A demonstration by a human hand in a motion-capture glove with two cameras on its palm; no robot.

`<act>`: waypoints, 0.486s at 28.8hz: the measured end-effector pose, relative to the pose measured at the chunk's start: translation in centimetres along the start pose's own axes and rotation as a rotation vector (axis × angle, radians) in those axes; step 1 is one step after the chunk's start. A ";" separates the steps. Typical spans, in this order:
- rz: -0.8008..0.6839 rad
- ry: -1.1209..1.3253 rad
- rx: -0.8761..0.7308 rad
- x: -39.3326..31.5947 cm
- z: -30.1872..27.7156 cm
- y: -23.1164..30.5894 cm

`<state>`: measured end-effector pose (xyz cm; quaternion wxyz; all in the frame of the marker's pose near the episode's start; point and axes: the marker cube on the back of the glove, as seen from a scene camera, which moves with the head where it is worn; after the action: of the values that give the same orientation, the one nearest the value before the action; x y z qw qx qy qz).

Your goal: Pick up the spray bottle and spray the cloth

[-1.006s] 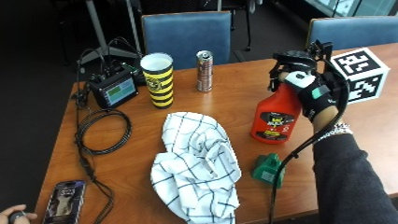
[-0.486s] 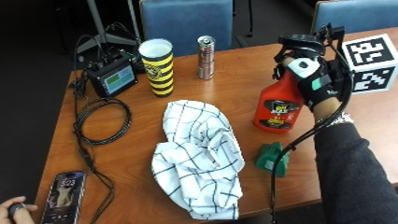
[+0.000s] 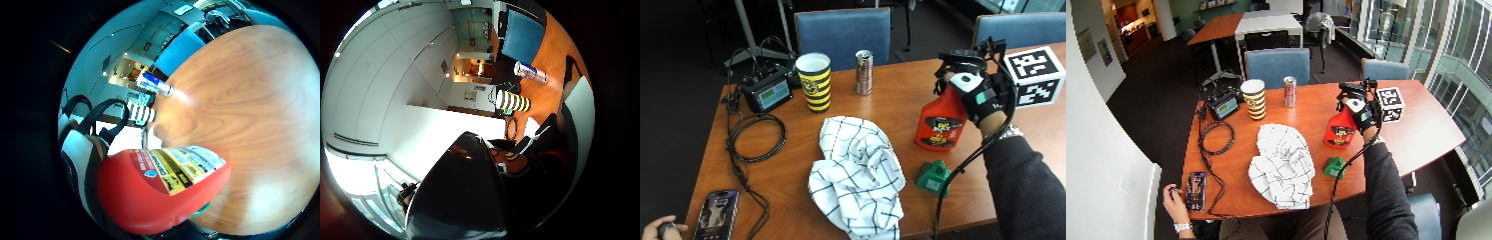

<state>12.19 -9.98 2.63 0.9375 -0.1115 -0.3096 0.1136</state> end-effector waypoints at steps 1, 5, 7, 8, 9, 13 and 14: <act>0.004 0.007 -0.008 0.0 0.1 0.1; -0.005 0.072 -0.029 -1.2 -0.1 -0.2; -0.026 0.127 -0.044 -2.4 -0.2 -0.6; -0.041 0.156 -0.054 -3.0 -0.2 -0.8; -0.059 0.185 -0.066 -3.6 -0.1 -1.1; -0.161 0.344 -0.135 -6.6 0.4 -1.3; -0.179 0.382 -0.149 -7.2 0.6 -1.3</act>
<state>6.35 -13.19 -0.57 0.9746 -0.1721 -0.1426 -0.0166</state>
